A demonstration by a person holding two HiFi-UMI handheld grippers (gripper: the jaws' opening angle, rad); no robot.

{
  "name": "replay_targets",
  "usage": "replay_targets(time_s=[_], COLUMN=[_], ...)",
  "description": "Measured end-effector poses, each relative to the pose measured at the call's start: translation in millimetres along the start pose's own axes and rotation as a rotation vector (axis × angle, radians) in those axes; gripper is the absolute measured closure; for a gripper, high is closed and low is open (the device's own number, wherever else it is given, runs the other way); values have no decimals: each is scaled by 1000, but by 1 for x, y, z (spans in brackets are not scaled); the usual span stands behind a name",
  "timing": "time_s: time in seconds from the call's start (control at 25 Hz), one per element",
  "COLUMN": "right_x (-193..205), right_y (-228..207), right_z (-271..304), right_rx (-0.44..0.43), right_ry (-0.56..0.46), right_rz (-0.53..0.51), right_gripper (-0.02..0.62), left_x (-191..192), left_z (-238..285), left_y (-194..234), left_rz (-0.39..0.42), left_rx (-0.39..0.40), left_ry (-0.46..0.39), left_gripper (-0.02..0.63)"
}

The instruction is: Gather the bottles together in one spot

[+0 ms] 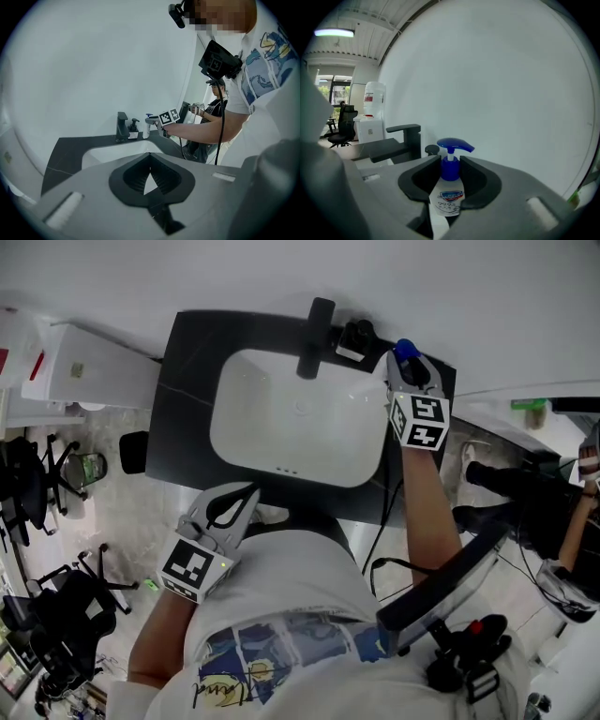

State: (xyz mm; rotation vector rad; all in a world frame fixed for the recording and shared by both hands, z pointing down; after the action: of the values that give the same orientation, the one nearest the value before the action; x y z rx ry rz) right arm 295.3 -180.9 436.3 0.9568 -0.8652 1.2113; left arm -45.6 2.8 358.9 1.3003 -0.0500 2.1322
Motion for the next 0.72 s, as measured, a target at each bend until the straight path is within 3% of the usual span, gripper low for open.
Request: replay_targets(time_s=[0.36, 0.72], right_x=[2, 10], right_y=[-19, -18], right_z=[43, 43], right_rx=[11, -24], right_ry=[-28, -88], right_rz=[45, 42], right_gripper=[472, 472], left_x=[-9, -10], left_z=[-1, 10], left_y=[10, 13], left_rz=[-34, -42], left_rx=[-49, -43], left_ry=[4, 19], left_gripper=[604, 604])
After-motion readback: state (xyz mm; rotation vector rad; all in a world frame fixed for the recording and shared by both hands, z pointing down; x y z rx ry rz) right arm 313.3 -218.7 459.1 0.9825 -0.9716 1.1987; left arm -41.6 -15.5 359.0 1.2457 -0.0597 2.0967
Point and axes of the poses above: the fingertips, and each gripper's own axes: z forward along the fingers, y to its left, x out of its underside, the point moved 6 cm from there along -z, backward along the fingers, and after that the axes turned 4 degrees about x, right-handed, at the moved point
